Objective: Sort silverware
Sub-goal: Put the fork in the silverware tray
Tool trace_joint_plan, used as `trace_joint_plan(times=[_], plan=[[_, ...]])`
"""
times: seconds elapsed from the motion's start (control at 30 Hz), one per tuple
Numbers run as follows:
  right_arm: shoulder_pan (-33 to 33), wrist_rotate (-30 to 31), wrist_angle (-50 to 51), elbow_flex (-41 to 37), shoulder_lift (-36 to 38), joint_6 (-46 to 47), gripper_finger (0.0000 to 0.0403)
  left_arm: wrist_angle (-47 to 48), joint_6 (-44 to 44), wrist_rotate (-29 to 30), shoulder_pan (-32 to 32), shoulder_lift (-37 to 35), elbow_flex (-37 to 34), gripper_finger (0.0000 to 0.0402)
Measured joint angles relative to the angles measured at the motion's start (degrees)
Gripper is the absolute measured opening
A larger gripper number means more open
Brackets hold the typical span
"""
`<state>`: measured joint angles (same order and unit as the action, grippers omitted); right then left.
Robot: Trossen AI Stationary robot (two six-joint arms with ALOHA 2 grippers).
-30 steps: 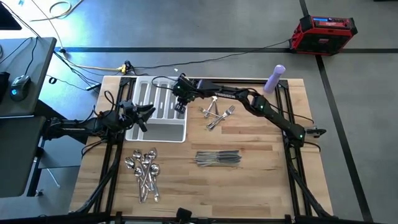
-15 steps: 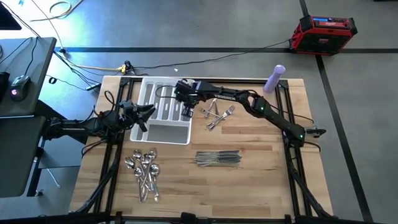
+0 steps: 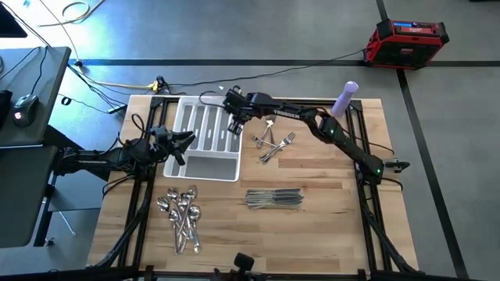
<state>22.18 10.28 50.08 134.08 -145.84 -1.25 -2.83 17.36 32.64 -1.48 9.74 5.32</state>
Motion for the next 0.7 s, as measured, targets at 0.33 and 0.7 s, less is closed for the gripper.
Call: trace_joint_plan(times=[0.33, 0.7], plan=[[0.67, 4.9, -2.32, 0.0, -0.06, 1.35, 0.0, -0.02, 0.01, 0.0, 0.0, 0.0, 0.0, 0.0097], [0.67, 5.79, -2.51, 0.04, -0.31, 1.34, 0.0, -0.02, 0.46, -0.02, 0.0, -0.02, 0.0, 0.0097]])
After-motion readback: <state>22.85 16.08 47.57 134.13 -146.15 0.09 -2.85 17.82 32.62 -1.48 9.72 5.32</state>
